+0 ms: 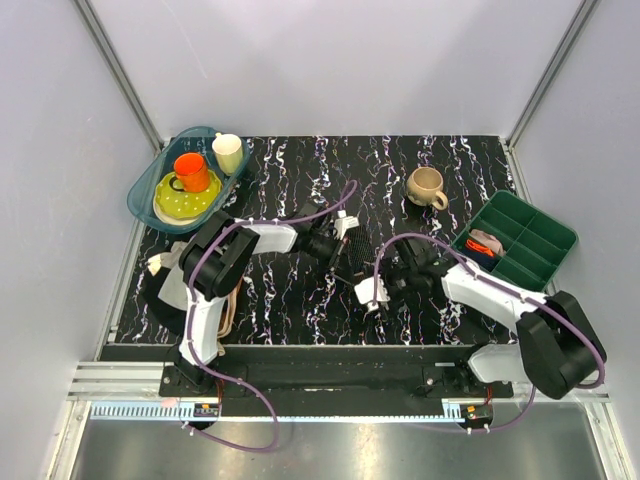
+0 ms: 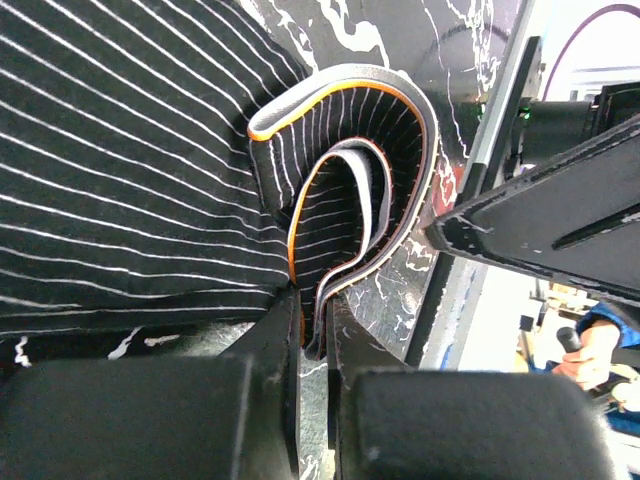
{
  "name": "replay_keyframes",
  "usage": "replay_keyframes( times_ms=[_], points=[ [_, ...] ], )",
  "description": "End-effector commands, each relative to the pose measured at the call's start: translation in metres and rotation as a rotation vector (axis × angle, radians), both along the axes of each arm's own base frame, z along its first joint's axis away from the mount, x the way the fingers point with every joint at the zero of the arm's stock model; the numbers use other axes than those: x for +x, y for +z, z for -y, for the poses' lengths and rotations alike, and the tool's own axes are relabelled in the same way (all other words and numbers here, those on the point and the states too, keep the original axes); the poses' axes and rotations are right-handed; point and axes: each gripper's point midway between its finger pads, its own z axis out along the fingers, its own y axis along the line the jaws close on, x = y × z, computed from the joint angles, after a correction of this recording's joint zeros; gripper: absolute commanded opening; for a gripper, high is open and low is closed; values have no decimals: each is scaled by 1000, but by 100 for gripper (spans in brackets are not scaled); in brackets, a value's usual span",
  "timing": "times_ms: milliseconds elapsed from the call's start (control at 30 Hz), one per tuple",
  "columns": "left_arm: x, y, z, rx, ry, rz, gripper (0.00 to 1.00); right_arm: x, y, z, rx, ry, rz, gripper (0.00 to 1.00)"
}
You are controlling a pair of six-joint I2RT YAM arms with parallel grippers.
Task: Roll the underwear
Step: Roll the underwear to the center of the board.
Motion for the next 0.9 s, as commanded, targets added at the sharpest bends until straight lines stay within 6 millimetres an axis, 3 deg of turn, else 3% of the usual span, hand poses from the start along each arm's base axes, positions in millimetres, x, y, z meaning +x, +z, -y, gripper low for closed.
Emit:
replay_keyframes(
  times_ms=[0,133,267,367,400,467,500,567,600,633,667,700,733,767,800,833,867],
  points=[
    [14,-29,-14,102,78,-38,0,39,0,-11,-3,-32,176,88],
    [17,-29,-12,104,86,-39,0,44,-10,-9,-37,-46,180,84],
    [28,-24,-10,92,134,-29,4,48,-25,-5,-79,-60,164,72],
    [41,-9,-8,52,202,14,25,52,-35,-3,-114,-83,144,60],
    [46,10,-6,16,231,35,29,53,-41,-1,-129,-98,123,56],
    [57,24,-12,-39,289,99,37,57,-43,2,-156,-122,114,49],
    [62,48,-14,-77,318,156,40,57,-46,3,-164,-140,98,47],
    [69,58,-28,-96,379,239,45,55,-46,4,-179,-146,70,44],
    [71,81,-33,-130,397,315,46,54,-48,4,-184,-155,47,42],
    [71,79,-43,-125,430,367,47,52,-46,3,-189,-158,18,41],
    [70,101,-50,-154,454,446,49,51,-45,2,-190,-162,-3,40],
    [64,88,-64,-111,476,511,51,39,-50,6,-214,-163,-74,40],
    [63,100,-68,-147,482,594,53,41,-42,1,-204,-164,-95,40],
    [57,125,-74,-204,482,711,55,34,-43,1,-212,-162,-151,39],
    [43,125,-81,-260,482,793,58,15,-43,5,-228,-147,-255,39],
    [31,133,-83,-311,470,861,65,18,-31,-2,-214,-144,-280,39],
    [19,155,-87,-379,455,984,68,11,-31,-2,-222,-146,-342,39]
  ],
)
